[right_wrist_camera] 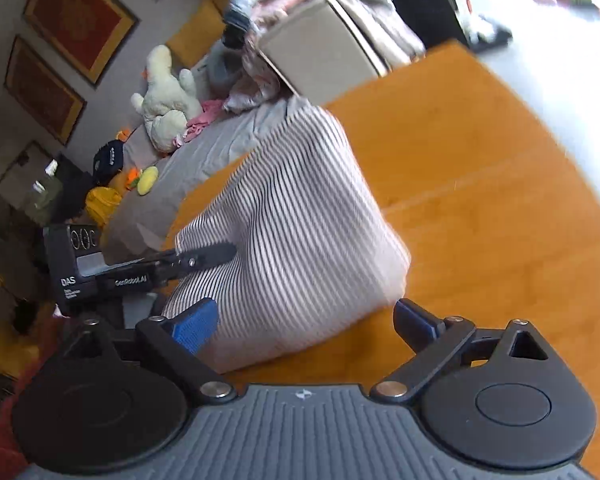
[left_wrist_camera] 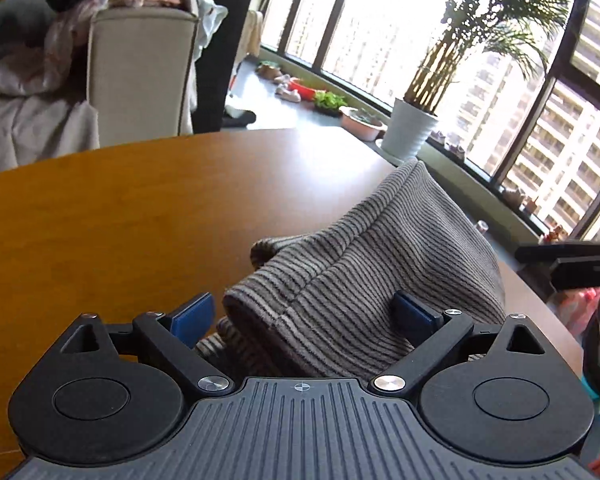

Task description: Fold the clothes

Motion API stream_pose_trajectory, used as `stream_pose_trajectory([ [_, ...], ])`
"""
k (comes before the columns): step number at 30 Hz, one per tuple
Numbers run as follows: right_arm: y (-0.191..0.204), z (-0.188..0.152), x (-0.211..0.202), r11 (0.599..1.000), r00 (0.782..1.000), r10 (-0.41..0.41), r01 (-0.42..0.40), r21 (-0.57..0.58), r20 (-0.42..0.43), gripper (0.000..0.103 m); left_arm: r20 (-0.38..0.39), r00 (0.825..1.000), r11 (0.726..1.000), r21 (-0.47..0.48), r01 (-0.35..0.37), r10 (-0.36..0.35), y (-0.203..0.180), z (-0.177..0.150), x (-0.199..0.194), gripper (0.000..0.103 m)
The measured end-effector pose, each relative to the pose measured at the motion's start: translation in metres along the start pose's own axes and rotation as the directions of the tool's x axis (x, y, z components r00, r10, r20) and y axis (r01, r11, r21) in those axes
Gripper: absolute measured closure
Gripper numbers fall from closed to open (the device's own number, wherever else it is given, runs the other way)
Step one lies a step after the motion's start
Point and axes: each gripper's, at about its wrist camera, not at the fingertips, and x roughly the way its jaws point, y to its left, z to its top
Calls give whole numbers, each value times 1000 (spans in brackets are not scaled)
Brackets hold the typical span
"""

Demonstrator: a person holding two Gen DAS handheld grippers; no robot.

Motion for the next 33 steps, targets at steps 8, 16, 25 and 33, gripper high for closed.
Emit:
stream_pose_trajectory([
  [8, -6, 22, 45, 1000, 1000, 29, -29, 5, -3, 47, 7, 999, 999, -31, -31, 31, 2, -9, -5, 3],
  [16, 42, 67, 62, 869, 953, -219, 287, -403, 207, 39, 19, 1000, 998, -62, -12, 13, -37, -33, -15, 4],
  [25, 88, 42, 34, 753, 942, -130, 297, -588, 309, 23, 11, 998, 993, 97, 64, -65, -95, -58, -19, 4],
  [33, 139, -28, 52, 579, 963, 3, 217, -786, 268, 16, 84, 959, 961, -86, -264, 271, -37, -50, -64, 4],
])
